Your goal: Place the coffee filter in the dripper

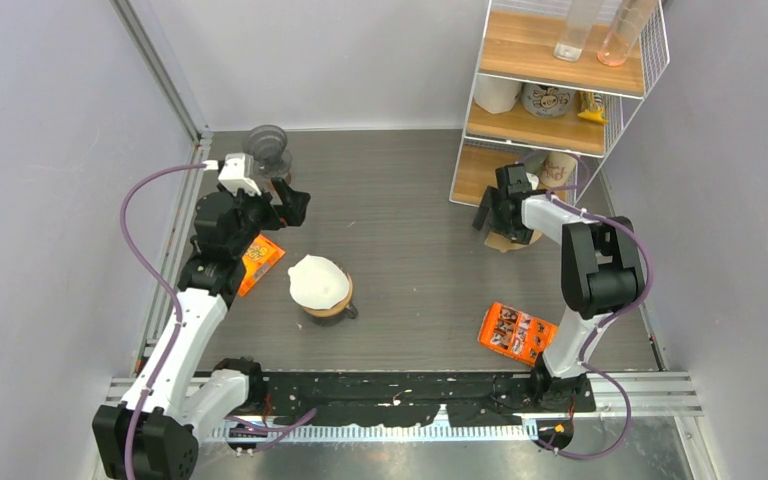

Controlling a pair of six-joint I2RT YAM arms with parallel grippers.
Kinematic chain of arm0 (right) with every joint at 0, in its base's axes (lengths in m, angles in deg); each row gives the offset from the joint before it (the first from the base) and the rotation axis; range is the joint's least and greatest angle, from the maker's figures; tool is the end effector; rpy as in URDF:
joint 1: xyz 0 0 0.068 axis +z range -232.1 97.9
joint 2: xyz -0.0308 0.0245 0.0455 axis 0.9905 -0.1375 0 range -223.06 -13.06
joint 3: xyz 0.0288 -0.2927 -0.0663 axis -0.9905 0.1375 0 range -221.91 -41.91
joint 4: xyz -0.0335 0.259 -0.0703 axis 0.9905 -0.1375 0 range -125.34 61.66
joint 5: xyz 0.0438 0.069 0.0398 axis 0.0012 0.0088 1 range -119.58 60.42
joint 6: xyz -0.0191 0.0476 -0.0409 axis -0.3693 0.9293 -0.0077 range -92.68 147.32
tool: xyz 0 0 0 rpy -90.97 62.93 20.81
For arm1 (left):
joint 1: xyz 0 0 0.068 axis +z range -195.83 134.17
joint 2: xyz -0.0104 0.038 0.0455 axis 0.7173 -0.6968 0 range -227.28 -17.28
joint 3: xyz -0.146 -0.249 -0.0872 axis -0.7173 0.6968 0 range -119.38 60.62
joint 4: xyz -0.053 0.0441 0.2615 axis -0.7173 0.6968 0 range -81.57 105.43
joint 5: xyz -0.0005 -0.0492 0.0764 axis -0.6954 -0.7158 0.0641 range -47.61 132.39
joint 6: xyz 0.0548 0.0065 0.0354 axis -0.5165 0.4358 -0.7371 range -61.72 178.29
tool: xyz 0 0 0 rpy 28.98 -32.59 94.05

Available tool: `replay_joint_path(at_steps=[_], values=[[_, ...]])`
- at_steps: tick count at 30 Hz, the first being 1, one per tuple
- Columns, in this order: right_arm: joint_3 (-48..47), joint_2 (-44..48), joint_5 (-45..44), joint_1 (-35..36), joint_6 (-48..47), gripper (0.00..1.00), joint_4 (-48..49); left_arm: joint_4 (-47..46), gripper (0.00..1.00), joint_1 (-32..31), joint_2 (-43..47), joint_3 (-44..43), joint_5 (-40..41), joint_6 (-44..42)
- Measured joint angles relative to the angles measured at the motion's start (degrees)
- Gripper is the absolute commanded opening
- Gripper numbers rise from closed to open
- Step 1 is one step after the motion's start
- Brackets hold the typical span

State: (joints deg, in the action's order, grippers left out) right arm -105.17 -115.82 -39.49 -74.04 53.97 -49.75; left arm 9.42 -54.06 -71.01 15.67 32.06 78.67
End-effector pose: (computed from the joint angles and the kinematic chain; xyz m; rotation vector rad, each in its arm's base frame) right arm 0.3777 0.0445 0.1750 0.4791 2.5633 -0.0140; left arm 0.2263 -0.0421 0.3494 -0.0531 1.7665 -0.5213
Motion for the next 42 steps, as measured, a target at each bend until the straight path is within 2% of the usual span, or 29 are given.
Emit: replay_joint_path(at_steps=[8,15,17,24,29,36,39,42], values=[[-0.9,-1.0,-1.3,-0.4,1.0,0.67,-0.7,-0.2,1.00,0.0,1.4,1.4,4.8,0.0],[-0.6,-1.0,-3.0,-0.5,2.0,0.59,-1.2,-0.8,1.00,0.0,3.1,2.6,9.0,0.0],[-0.5,-1.0,-3.3,-0.5,2.1,0.53,-1.3,-0.9,1.00,0.0,3.2,2.6,9.8,0.0],[2.1,0.9,-3.8,-0.5,2.7,0.45,-1.0,-1.1,1.00,0.0,3.3,2.7,10.7,0.0],[2.4,1.2,-4.0,-0.3,3.1,0.28,-1.3,-1.1,0.99,0.0,3.6,2.8,11.0,0.0],[4.5,3.5,-4.1,0.6,2.9,0.21,-2.4,-1.1,0.99,0.0,4.1,2.8,11.2,0.0],[5.9,5.2,-3.0,0.9,1.0,0.16,-3.0,-1.1,1.00,0.0,4.1,2.8,10.6,0.0],[7.1,8.3,-0.8,1.0,-1.3,0.14,-3.0,-1.2,0.99,0.0,4.1,2.8,8.8,0.2]])
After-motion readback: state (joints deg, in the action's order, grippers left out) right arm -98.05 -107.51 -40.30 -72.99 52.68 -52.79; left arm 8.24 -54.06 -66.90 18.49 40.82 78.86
